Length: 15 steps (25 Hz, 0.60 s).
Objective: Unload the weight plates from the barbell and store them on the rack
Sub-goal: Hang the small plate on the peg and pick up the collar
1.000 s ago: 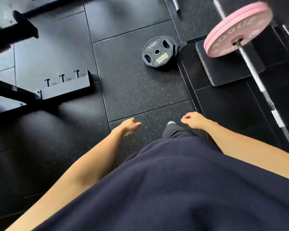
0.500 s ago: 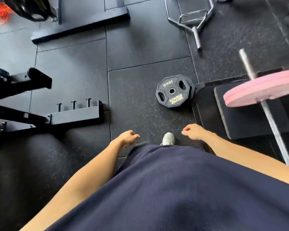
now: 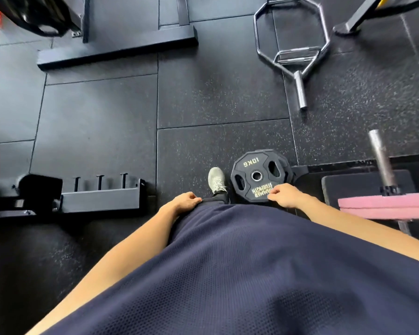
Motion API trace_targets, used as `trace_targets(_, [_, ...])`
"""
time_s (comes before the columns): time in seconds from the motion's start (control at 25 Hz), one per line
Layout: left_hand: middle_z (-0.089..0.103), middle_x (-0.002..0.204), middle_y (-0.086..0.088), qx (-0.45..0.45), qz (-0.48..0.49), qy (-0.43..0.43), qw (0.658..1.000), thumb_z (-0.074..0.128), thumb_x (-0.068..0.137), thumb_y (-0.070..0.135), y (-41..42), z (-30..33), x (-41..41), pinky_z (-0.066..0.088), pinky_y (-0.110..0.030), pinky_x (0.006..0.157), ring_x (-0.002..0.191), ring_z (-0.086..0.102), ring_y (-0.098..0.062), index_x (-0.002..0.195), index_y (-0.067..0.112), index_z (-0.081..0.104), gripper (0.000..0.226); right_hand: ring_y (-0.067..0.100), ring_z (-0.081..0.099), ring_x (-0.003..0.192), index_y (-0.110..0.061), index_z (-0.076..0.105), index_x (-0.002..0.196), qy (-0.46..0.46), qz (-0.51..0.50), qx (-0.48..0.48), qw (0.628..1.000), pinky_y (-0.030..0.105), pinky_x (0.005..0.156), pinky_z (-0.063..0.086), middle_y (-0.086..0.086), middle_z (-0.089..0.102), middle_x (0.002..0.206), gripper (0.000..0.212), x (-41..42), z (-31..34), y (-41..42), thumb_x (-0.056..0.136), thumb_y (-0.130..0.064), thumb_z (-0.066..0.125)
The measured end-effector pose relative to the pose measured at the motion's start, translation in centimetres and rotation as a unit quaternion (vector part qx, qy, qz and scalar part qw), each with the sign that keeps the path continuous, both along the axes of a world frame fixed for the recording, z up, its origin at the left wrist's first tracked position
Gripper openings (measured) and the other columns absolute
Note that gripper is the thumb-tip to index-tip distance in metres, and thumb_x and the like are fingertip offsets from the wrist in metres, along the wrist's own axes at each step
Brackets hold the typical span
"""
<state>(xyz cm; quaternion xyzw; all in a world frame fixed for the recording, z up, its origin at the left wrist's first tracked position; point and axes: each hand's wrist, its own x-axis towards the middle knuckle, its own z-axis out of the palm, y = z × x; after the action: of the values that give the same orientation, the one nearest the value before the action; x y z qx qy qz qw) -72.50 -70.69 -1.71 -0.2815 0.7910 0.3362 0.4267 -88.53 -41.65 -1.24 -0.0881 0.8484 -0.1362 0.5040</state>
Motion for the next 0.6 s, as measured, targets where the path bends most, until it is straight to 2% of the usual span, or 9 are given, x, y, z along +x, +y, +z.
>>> trace_targets(0.08, [0.058, 0.132, -0.008, -0.002, -0.006, 0.005, 1.000, 0.047, 0.097, 0.042, -4.3, 0.4, -5.2, 0.042, -0.032, 0.097, 0.117, 0.055, -0.024, 0.123, 0.013, 0.057, 0.041, 0.038, 0.061, 0.100, 0.007, 0.063, 0.108, 0.010, -0.017, 0.005, 1.000, 0.038, 0.087, 0.047, 0.026, 0.063, 0.113, 0.038, -4.9, 0.2, -3.4, 0.091, -0.027, 0.057])
trace_targets(0.12, [0.061, 0.124, -0.009, -0.008, -0.001, 0.013, 1.000, 0.048, 0.096, 0.042, -6.6, 0.6, -7.9, 0.045, -0.032, 0.090, 0.108, 0.058, -0.024, 0.120, 0.013, 0.058, 0.038, 0.039, 0.060, 0.105, 0.008, 0.063, 0.108, 0.022, -0.024, 0.001, 0.999, 0.039, 0.091, 0.047, 0.027, 0.063, 0.112, 0.038, -7.4, 0.5, -5.5, 0.091, -0.025, 0.058])
trace_targets(0.2, [0.061, 0.103, -0.011, -0.013, 0.027, 0.037, 0.999, 0.048, 0.096, 0.042, -11.0, 1.7, -13.1, 0.048, -0.032, 0.072, 0.084, 0.058, -0.024, 0.112, 0.013, 0.057, 0.035, 0.033, 0.063, 0.103, 0.003, 0.068, 0.103, 0.052, -0.045, -0.012, 0.998, 0.035, 0.088, 0.048, 0.020, 0.069, 0.106, 0.032, -12.6, 1.8, -10.0, 0.088, -0.024, 0.061])
trace_targets(0.24, [0.059, 0.097, -0.009, -0.019, 0.040, 0.041, 0.998, 0.048, 0.096, 0.043, -13.0, 2.2, -15.2, 0.048, -0.031, 0.067, 0.079, 0.056, -0.024, 0.112, 0.013, 0.056, 0.035, 0.029, 0.063, 0.102, -0.003, 0.070, 0.102, 0.070, -0.064, -0.021, 0.995, 0.032, 0.087, 0.047, 0.015, 0.070, 0.106, 0.027, -14.8, 2.4, -11.9, 0.087, -0.024, 0.062])
trace_targets(0.32, [0.058, 0.102, -0.008, -0.020, 0.050, 0.054, 0.997, 0.048, 0.096, 0.045, -16.3, 3.1, -19.2, 0.048, -0.032, 0.070, 0.083, 0.056, -0.023, 0.117, 0.014, 0.055, 0.038, 0.025, 0.060, 0.104, -0.010, 0.070, 0.101, 0.075, -0.070, -0.034, 0.994, 0.030, 0.087, 0.043, 0.008, 0.069, 0.110, 0.021, -18.7, 3.7, -15.9, 0.087, -0.024, 0.062])
trace_targets(0.44, [0.058, 0.117, -0.008, -0.010, 0.083, 0.074, 0.994, 0.047, 0.097, 0.045, -20.8, 4.0, -24.1, 0.048, -0.038, 0.085, 0.097, 0.055, -0.024, 0.122, 0.014, 0.054, 0.041, 0.023, 0.058, 0.097, -0.014, 0.069, 0.100, 0.069, -0.052, -0.037, 0.996, 0.029, 0.083, 0.042, 0.006, 0.068, 0.111, 0.019, -24.1, 4.4, -21.4, 0.088, -0.025, 0.059])
trace_targets(0.6, [0.060, 0.122, -0.010, -0.007, 0.104, 0.064, 0.993, 0.046, 0.097, 0.046, -26.2, 3.3, -29.1, 0.047, -0.035, 0.083, 0.104, 0.058, -0.027, 0.120, 0.014, 0.055, 0.040, 0.026, 0.059, 0.100, -0.012, 0.068, 0.103, 0.059, 0.001, -0.022, 0.998, 0.035, 0.087, 0.044, 0.008, 0.068, 0.112, 0.022, -31.0, 3.8, -29.4, 0.088, -0.026, 0.060])
